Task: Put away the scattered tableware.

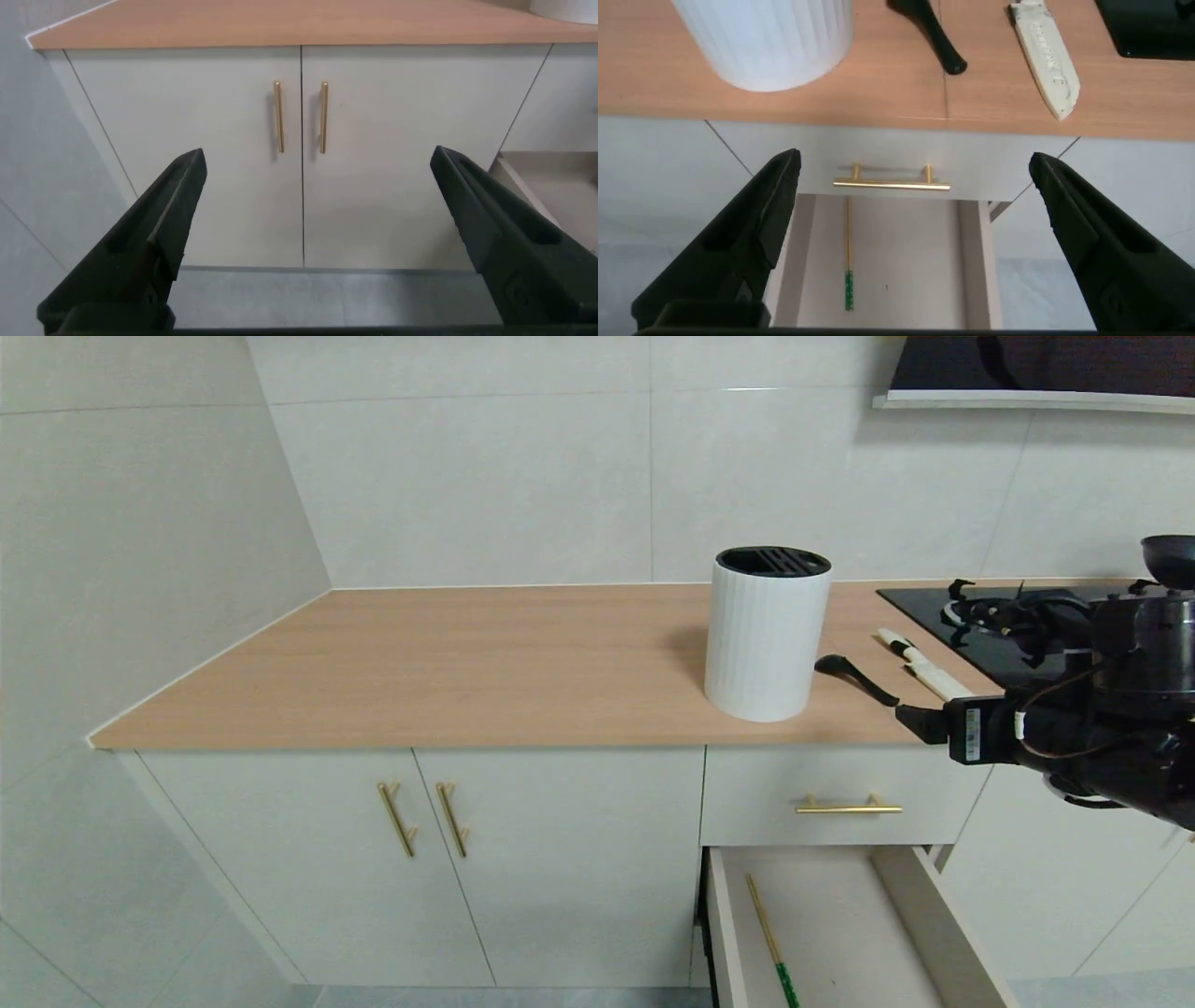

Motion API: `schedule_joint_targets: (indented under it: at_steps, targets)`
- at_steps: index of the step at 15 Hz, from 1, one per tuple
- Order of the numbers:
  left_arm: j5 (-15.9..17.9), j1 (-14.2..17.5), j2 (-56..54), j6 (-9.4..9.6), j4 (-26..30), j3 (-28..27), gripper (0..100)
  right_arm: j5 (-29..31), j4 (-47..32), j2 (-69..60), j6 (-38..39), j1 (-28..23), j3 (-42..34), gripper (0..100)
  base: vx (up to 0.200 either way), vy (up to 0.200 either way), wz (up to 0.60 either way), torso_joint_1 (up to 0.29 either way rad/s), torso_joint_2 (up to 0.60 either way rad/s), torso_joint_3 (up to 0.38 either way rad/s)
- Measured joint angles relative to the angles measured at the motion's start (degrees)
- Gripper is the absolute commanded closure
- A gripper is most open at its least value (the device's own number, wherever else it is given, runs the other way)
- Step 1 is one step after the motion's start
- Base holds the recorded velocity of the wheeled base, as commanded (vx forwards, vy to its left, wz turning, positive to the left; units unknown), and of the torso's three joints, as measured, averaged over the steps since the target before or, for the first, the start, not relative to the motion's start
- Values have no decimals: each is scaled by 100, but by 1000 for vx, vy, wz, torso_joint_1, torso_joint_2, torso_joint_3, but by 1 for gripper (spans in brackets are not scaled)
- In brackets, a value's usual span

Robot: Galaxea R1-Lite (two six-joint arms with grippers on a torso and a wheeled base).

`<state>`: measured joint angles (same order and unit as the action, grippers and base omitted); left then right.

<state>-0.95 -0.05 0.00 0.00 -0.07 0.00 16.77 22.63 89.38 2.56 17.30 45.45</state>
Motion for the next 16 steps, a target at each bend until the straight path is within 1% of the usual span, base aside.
schedule_joint_targets:
  at_steps: [2, 3, 4, 5, 7, 9, 10, 13, 16]
  targets:
    - [0, 0, 0, 0, 0, 0, 0, -290, -22, 133, 0, -22, 166, 0, 0, 0, 0, 0, 0, 0]
    - [0, 0, 0, 0, 0, 0, 0, -462, -65, 199, 0, -116, 323, 0, 0, 0, 0, 0, 0, 0]
    - [0, 2, 0, 0, 0, 0, 0, -569, -276, 279, -7, -245, 529, 0, 0, 0, 0, 0, 0, 0]
    - [2, 5, 0, 0, 0, 0, 0, -649, -544, 378, -16, -363, 808, 0, 0, 0, 0, 0, 0, 0]
    - [0, 2, 0, 0, 0, 0, 0, -887, -1281, 670, -29, -647, 1621, 0, 0, 0, 0, 0, 0, 0]
    - [2, 5, 0, 0, 0, 0, 0, -1323, -1952, 976, -40, -896, 2432, 0, 0, 0, 0, 0, 0, 0]
    - [0, 5, 0, 0, 0, 0, 0, -1523, -2163, 1161, -123, -1022, 2729, 0, 0, 0, 0, 0, 0, 0]
    - [0, 2, 0, 0, 0, 0, 0, -1677, -2058, 1814, -488, -1207, 3244, 0, 0, 0, 0, 0, 0, 0]
    - [0, 2, 0, 0, 0, 0, 0, -1737, -1704, 2387, -553, -1251, 3530, 0, 0, 0, 0, 0, 0, 0]
